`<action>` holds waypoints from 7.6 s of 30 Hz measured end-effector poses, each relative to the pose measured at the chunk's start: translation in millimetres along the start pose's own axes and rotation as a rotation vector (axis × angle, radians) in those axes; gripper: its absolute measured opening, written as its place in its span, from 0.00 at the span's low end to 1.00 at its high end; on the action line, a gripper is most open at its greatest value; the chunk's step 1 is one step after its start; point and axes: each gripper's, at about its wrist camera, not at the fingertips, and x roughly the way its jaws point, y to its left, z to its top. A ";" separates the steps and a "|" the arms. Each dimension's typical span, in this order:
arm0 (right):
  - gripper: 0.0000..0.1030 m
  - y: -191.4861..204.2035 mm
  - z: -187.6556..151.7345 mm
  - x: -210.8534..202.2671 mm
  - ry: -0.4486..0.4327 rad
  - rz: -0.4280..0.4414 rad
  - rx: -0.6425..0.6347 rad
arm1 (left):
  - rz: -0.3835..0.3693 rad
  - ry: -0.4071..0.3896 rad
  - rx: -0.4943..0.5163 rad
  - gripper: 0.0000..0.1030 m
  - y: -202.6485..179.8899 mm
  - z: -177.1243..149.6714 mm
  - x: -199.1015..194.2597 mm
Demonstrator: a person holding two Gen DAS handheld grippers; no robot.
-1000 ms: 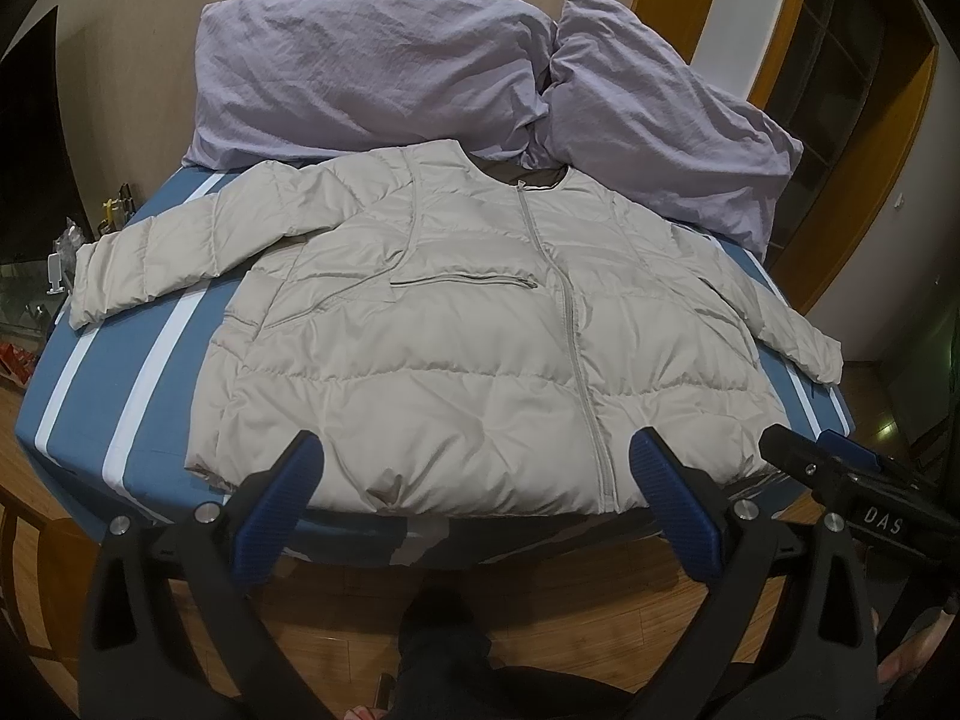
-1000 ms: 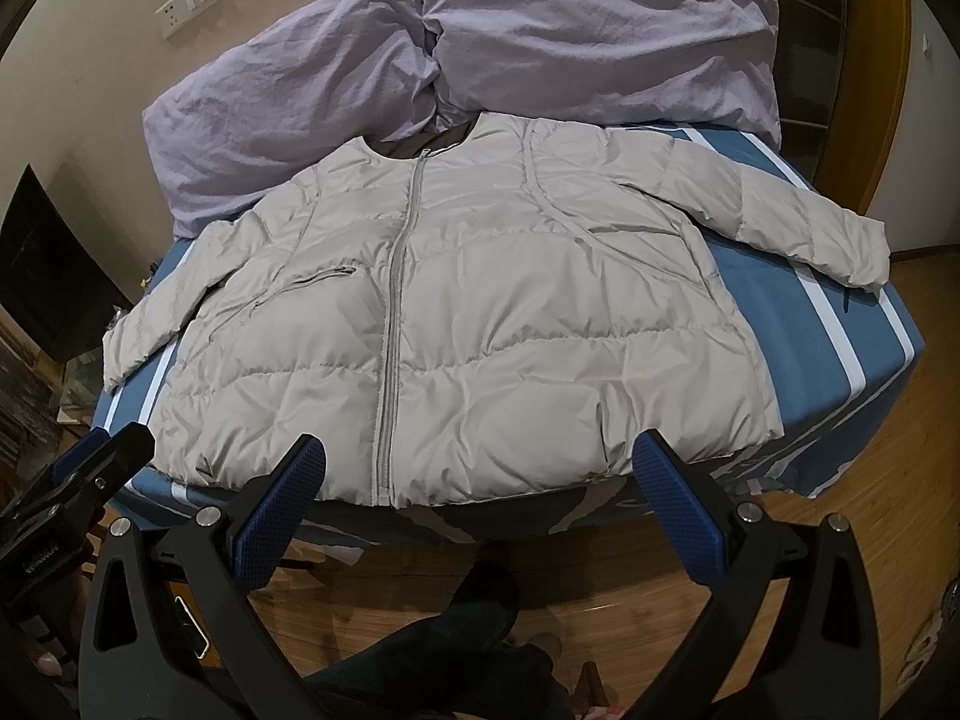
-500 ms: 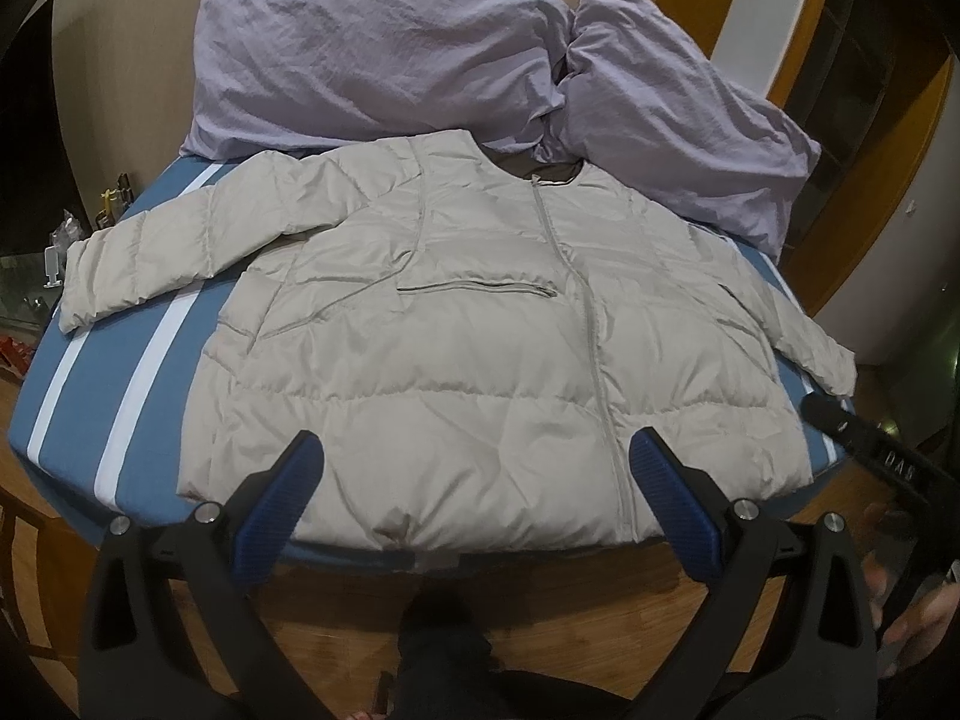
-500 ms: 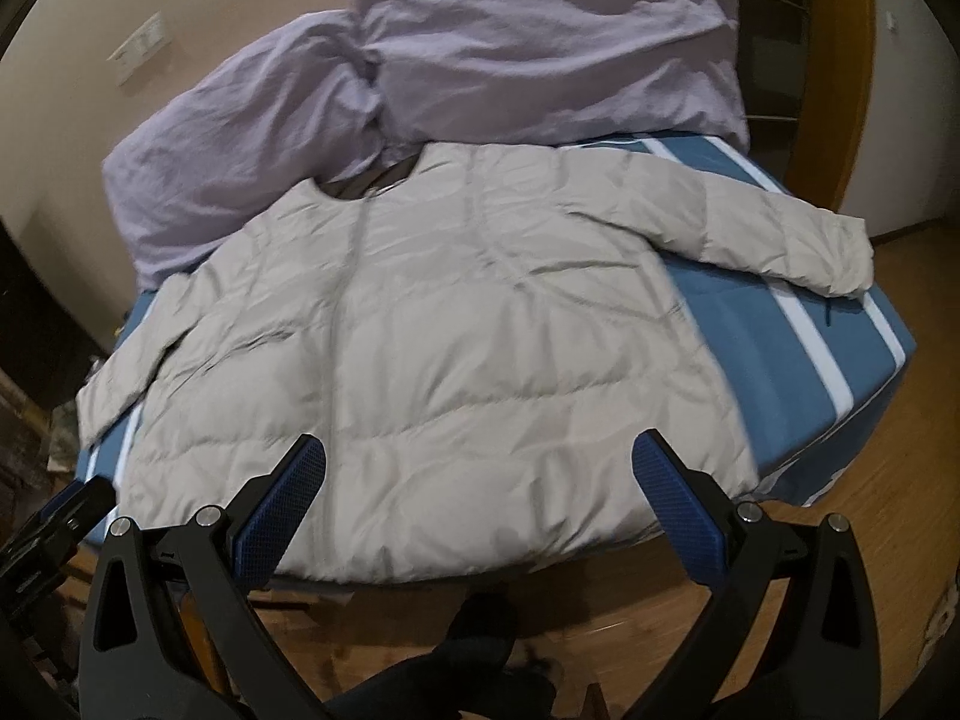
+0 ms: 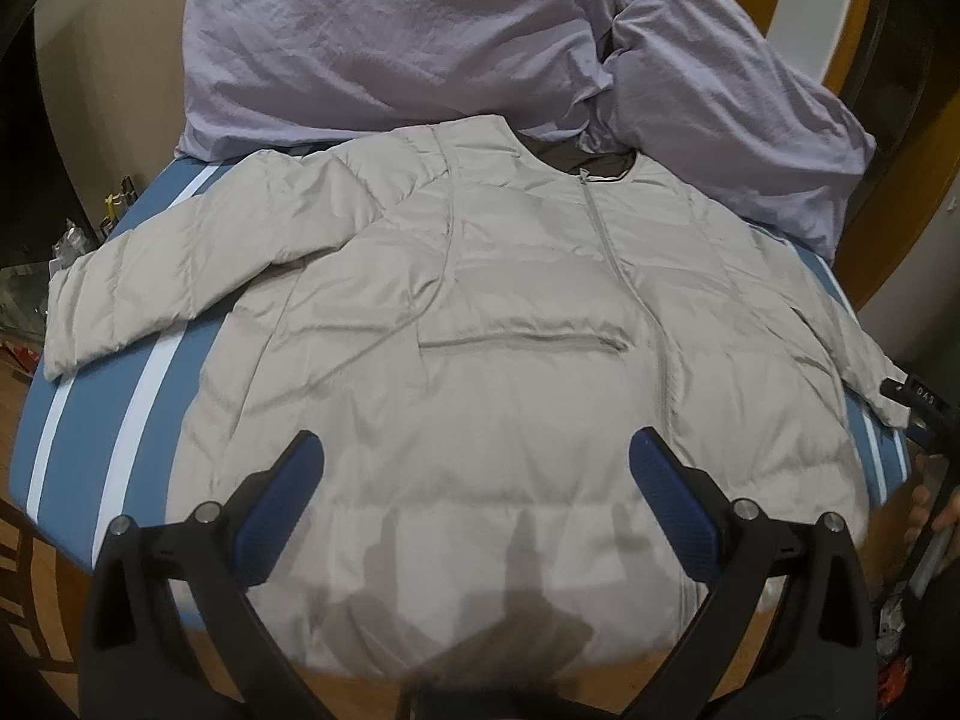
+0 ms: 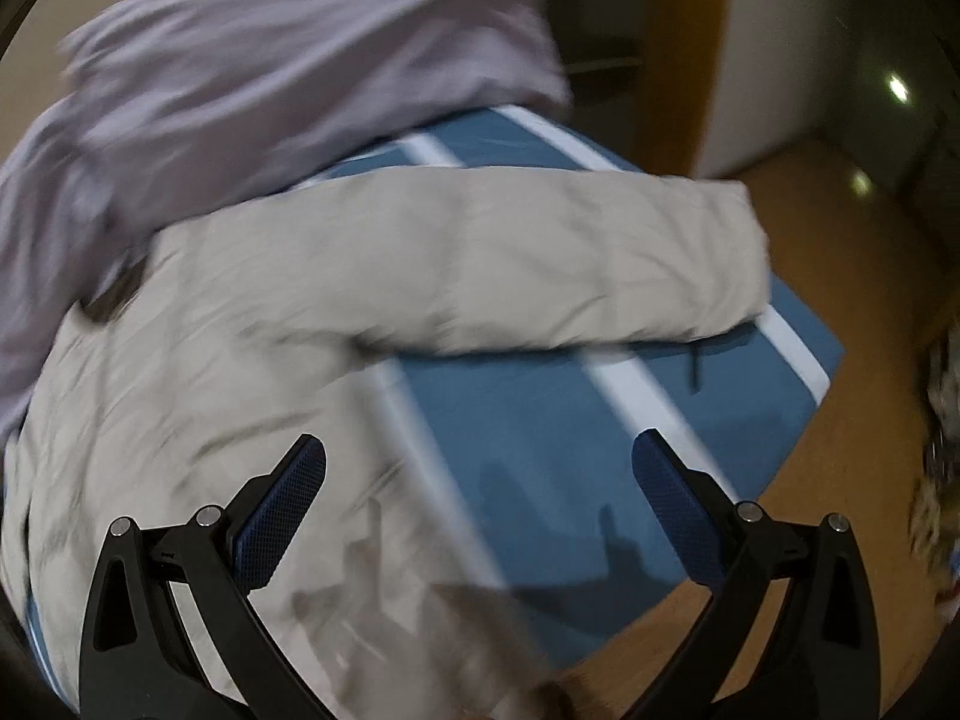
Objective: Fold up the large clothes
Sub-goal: 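Grasp the jacket sleeve cuff with the right gripper, then fold the held sleeve across the jacket body toward the zipper with the right gripper, then open the right gripper to release the sleeve while the left gripper approaches the other sleeve, then grasp the other sleeve cuff with the left gripper, then lift and fold the held sleeve across the jacket body, then open the left gripper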
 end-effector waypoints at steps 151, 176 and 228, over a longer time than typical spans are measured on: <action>0.91 355.6 -38.1 69.8 -0.023 0.312 -0.564 | 0.169 0.043 -0.432 0.98 159.0 28.8 37.6; 0.93 353.5 -41.5 68.3 -0.051 0.331 -0.562 | 0.443 0.073 -0.670 0.98 360.3 43.3 62.5; 0.93 304.3 -34.9 25.9 -0.038 0.329 -0.542 | -0.023 -0.269 -0.269 0.22 166.0 183.5 -12.1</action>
